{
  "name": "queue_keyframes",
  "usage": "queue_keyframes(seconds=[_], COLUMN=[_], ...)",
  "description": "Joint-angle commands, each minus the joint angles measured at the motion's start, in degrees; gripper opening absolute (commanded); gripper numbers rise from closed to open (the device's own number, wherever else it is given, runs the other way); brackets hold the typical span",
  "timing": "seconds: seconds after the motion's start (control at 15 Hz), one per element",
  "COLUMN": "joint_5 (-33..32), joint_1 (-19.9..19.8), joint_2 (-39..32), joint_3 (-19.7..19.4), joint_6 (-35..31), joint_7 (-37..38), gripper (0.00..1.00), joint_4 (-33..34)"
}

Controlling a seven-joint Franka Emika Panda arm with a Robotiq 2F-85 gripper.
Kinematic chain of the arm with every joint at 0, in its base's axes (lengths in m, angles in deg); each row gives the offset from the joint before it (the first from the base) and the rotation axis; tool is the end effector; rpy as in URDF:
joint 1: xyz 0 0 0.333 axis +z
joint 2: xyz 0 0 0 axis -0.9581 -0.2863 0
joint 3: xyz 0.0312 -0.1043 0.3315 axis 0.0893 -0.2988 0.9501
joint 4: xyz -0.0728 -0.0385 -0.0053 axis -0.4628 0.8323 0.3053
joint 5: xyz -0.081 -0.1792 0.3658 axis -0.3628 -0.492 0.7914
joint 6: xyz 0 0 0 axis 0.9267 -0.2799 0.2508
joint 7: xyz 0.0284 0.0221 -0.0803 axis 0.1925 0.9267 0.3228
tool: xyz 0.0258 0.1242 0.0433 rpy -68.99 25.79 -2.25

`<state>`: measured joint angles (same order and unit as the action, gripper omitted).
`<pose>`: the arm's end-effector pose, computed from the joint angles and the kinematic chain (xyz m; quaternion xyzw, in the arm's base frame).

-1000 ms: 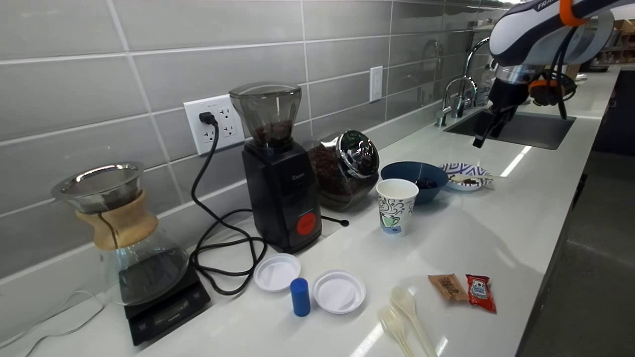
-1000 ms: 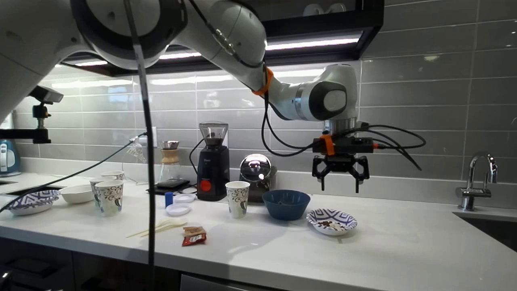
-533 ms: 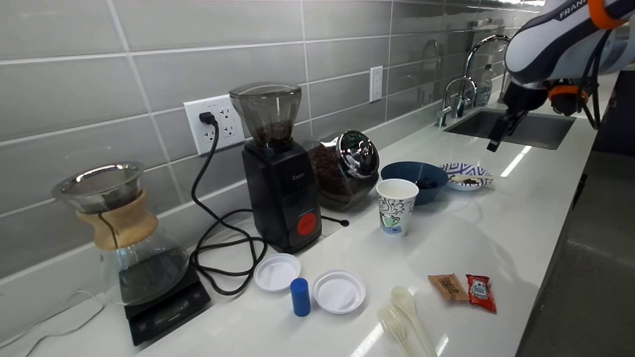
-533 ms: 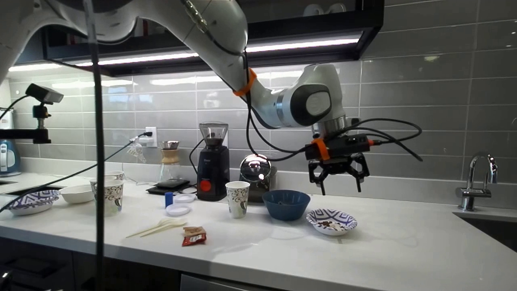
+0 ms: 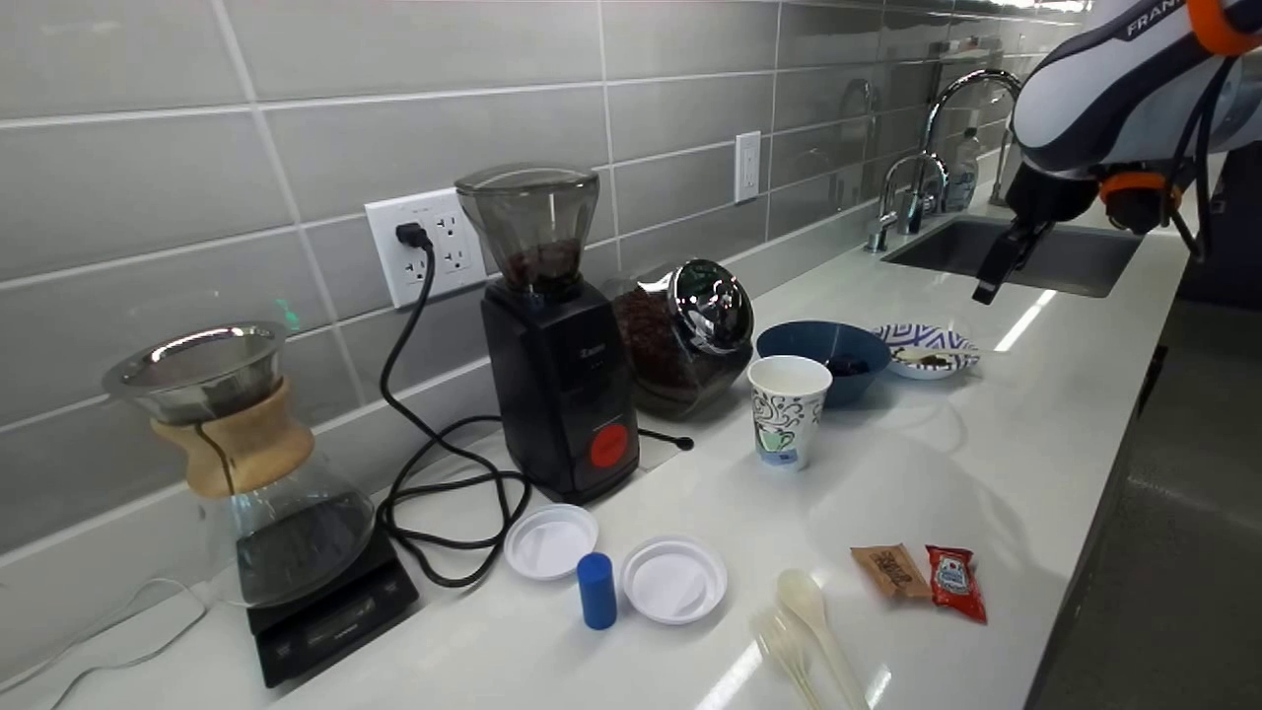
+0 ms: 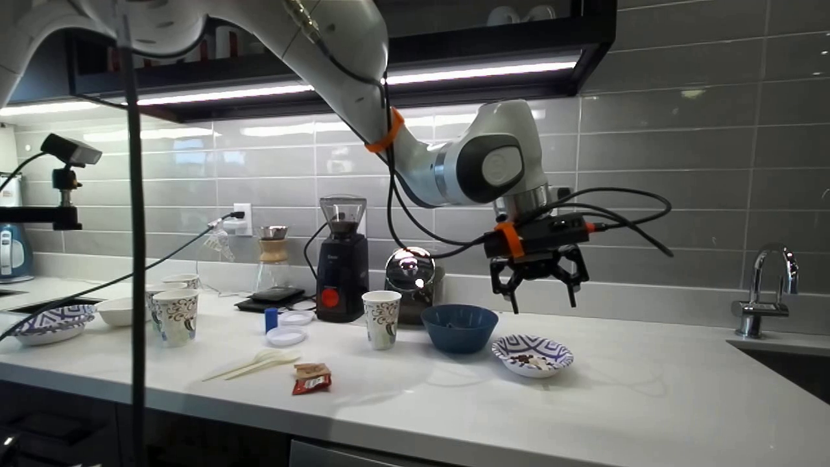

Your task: Use a spoon to move some contents from the dish to the cup

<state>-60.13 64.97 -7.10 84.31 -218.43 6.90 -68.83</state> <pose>0.7347 -0.0383 0.3595 0.9212 0.3469 0.1581 0.0786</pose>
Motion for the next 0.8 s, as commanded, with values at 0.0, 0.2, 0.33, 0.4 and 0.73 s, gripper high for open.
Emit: queue_keyframes(seconds=[0.0, 0.2, 0.33, 0.4, 0.73], joint_5=[0.5, 2.8, 4.1, 4.9, 7.8], joint_1=[0.6, -0.1, -0.5, -0.9, -3.1], joint_2=[-2.5, -4.4, -5.9, -6.5, -7.8], joint_3=[0.3, 2.1, 2.9, 3.3, 5.4], joint_6=[-0.2, -3.0, -5.1, -6.0, -8.6], joint_7=[-3.4, -6.0, -6.6, -6.8, -7.8], gripper=[1.00, 1.00, 1.00, 1.00, 0.98], joint_4=[2.2, 1.6, 1.6, 1.4, 0.9])
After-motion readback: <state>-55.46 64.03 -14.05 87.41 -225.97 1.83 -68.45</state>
